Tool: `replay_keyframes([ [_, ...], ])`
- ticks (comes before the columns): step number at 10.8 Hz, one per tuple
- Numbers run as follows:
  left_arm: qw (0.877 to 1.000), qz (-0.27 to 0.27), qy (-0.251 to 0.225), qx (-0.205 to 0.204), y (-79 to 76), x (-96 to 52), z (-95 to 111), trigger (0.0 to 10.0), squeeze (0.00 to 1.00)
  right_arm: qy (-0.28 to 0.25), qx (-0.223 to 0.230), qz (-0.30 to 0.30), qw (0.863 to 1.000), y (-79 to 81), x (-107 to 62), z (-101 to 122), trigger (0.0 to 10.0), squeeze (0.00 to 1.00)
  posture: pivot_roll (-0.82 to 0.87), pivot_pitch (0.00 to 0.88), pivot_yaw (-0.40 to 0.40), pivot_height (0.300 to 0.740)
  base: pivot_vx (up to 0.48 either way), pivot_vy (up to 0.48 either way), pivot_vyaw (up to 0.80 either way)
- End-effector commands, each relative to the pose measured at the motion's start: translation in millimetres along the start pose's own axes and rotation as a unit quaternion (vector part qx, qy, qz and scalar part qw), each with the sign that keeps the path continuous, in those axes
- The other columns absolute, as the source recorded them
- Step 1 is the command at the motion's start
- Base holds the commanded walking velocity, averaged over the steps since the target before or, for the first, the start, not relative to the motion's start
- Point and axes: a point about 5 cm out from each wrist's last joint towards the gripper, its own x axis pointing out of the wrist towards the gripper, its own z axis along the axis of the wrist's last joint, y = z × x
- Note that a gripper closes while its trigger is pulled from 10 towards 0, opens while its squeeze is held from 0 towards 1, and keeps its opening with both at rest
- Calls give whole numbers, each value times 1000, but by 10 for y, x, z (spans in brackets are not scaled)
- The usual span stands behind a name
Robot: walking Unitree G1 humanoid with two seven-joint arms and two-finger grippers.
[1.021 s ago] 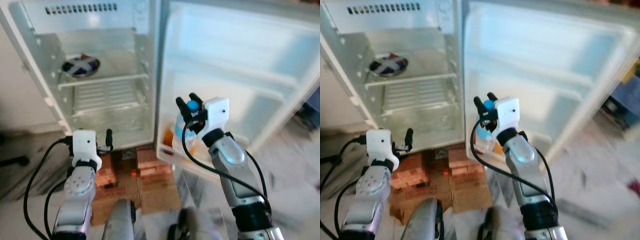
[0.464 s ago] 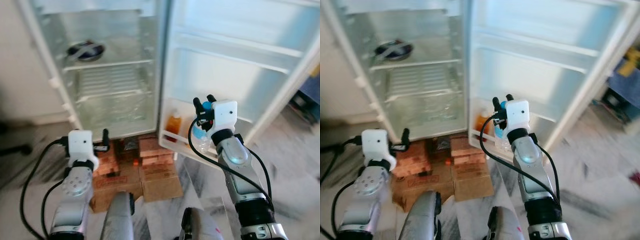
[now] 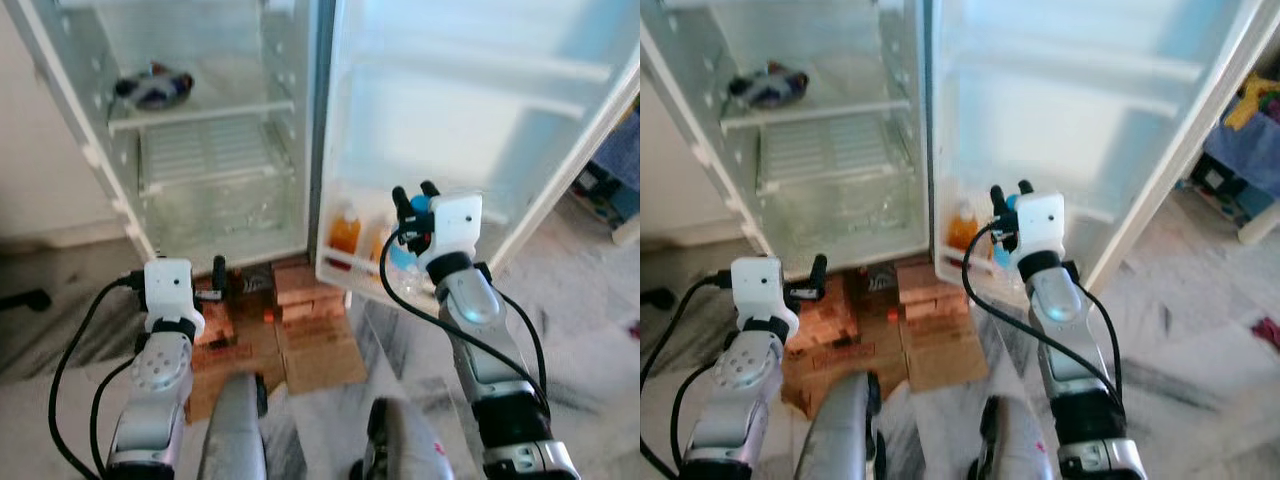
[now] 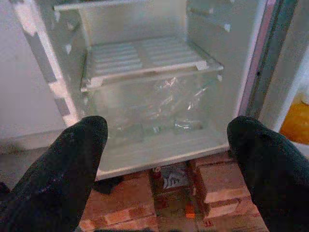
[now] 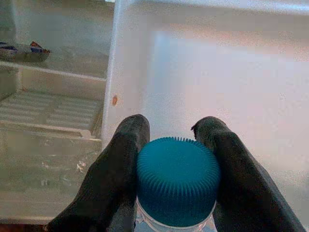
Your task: Restocking fridge
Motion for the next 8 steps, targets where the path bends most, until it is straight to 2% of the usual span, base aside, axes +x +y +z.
replay_keyframes([
  [1,1000,-7,-10,-6,-7,1,46,10000,0,-16,-3,-6,1000,-26,27,52,10000,0,116,49,-36,553,0,0,0],
  [3,1000,-5,-9,1,40,-35,32,10000,0,-16,-4,-12,1000,-40,25,50,10000,0,116,50,-34,553,0,0,0],
  [6,999,-13,-19,45,115,-61,32,10000,0,-18,-5,-15,1000,-42,29,46,10000,0,118,51,-33,553,0,0,0],
  [8,999,-20,-28,29,112,-72,63,10000,0,-21,-6,-14,1000,-37,41,50,10000,0,120,51,-35,553,120,0,0],
])
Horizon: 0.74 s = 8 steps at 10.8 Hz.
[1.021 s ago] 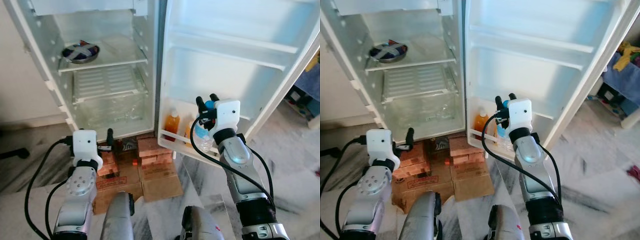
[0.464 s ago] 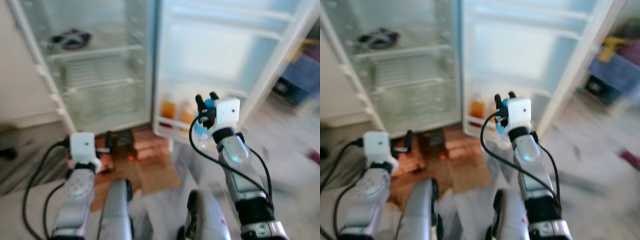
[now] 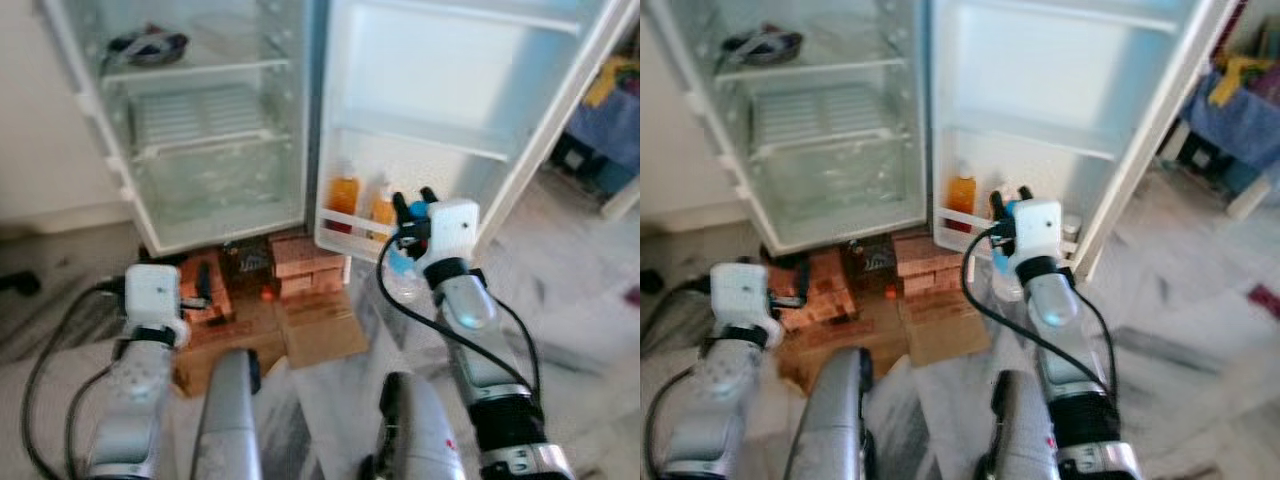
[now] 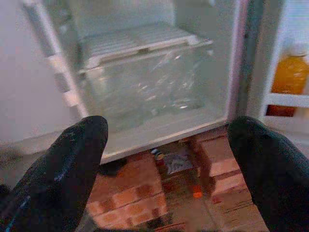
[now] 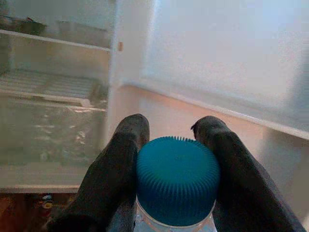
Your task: Restocking fridge
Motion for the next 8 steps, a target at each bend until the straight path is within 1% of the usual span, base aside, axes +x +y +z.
replay_keyframes([
  [1,1000,-6,-12,-1,-5,14,55,10000,0,-25,-4,-2,1000,-17,57,106,10000,0,120,51,-35,553,285,0,0],
  [8,1000,-6,-11,-7,-31,29,46,10000,0,-35,-6,3,999,-11,87,146,10000,0,118,50,-38,553,291,0,0],
])
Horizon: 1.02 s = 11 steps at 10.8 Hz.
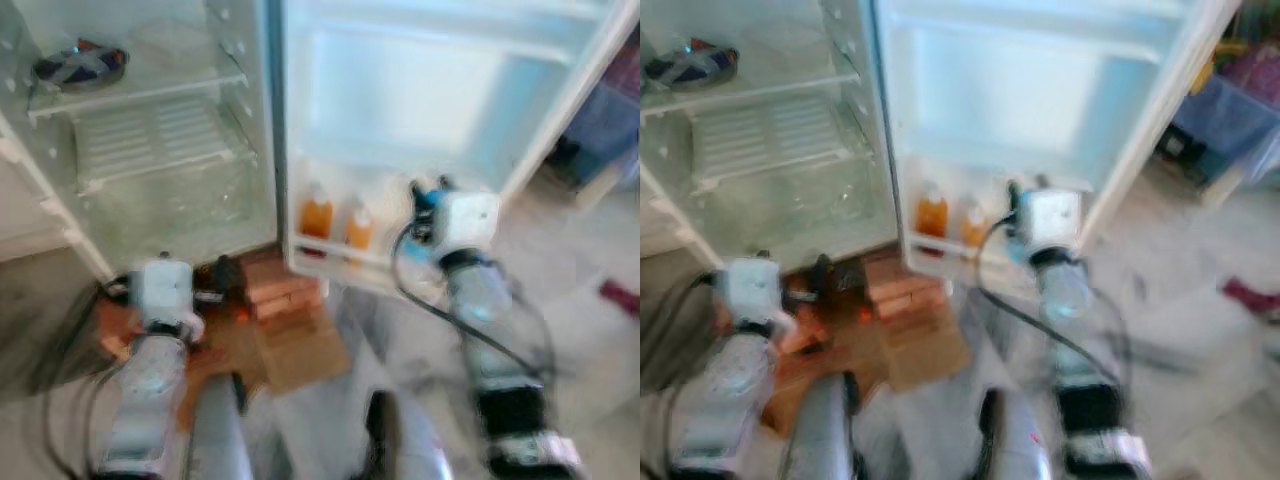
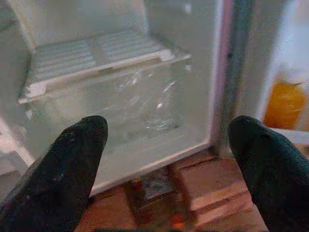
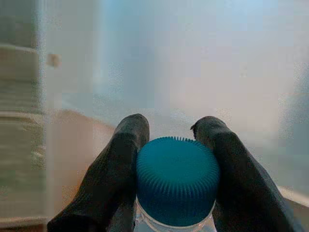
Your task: Restocking fridge
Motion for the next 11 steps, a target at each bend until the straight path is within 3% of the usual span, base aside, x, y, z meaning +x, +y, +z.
replay_keyframes([
  [1,1000,-12,-8,-5,-100,9,36,10000,0,-7,-13,-15,1000,-141,-19,25,10000,0,118,50,-38,553,0,0,0],
  [3,1000,-6,-9,-8,-93,12,38,10000,0,-6,2,23,1000,-52,-30,10,10000,0,117,50,-37,553,0,0,0],
  [5,1000,6,-8,17,-20,-35,44,10000,0,-15,3,125,992,182,20,5,10000,0,135,67,-37,553,0,0,0],
  [7,999,-5,13,36,6,-280,-23,10000,0,-21,-18,161,987,275,74,2,10000,0,165,120,-48,553,0,0,0],
  [9,999,-9,33,23,18,-499,-41,10000,0,-36,-41,148,987,284,271,59,10000,0,193,202,-54,553,0,0,0],
  [11,999,-2,39,26,80,-547,-3,10000,0,-48,-51,131,989,296,442,119,10000,0,210,256,-62,553,0,0,0],
])
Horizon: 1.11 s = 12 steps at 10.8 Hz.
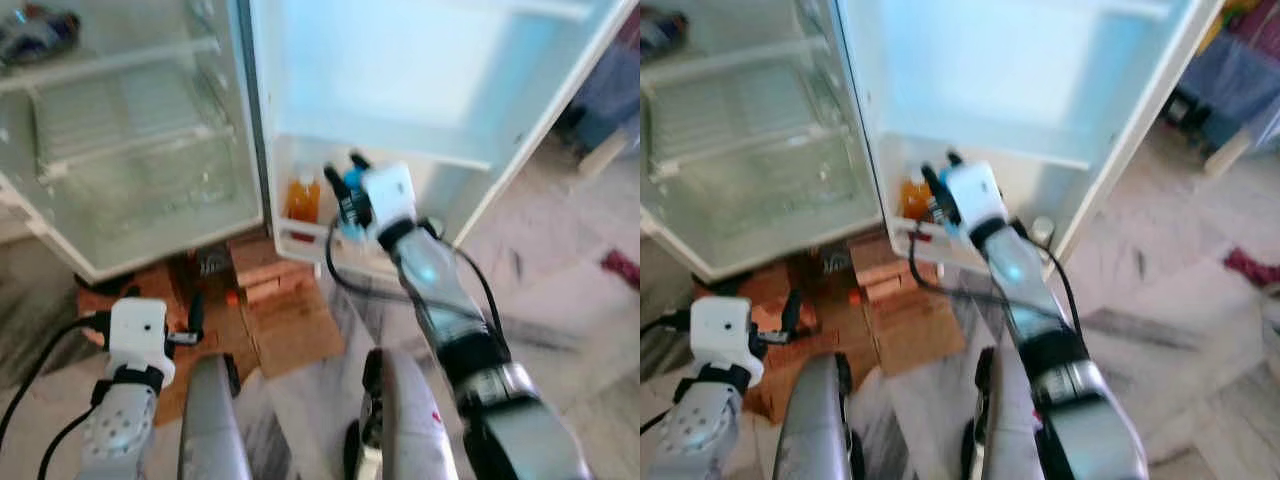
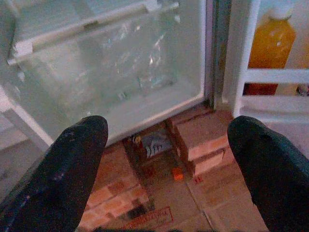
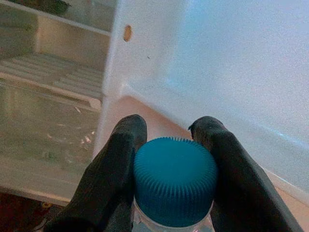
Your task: Restocking fridge
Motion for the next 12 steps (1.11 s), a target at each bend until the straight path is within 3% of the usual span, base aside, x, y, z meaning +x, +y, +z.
replay_keyframes([
  [1,1000,5,9,4,60,-46,12,10000,0,-10,-19,-4,1000,-10,9,-12,10000,0,225,280,-72,538,0,0,0],
  [4,1000,20,13,12,150,-87,53,10000,0,1,-115,13,993,33,82,-101,10000,0,244,305,-81,488,0,0,0],
  [5,1000,20,14,13,139,-102,65,10000,0,-22,-135,15,991,16,114,-46,10000,0,258,306,-81,488,0,0,0],
  [8,1000,21,13,13,124,-107,87,10000,0,-16,-80,-91,992,-214,188,5,10000,0,271,295,-78,488,0,0,0],
  [9,1000,22,11,14,131,-87,93,10000,0,15,-67,-131,989,-250,184,-65,10000,0,273,289,-75,488,0,0,0],
  [10,1000,22,9,14,127,-68,104,10000,0,-14,-27,-142,989,-252,151,-42,10000,0,274,285,-76,488,0,0,0],
  [11,1000,20,8,15,113,-56,105,10000,0,-58,-23,-157,986,-277,110,20,10000,0,272,279,-74,488,0,0,0],
  [12,1000,18,7,15,106,-55,108,10000,0,-64,19,-174,983,-322,101,20,10000,0,272,279,-74,488,0,0,0],
])
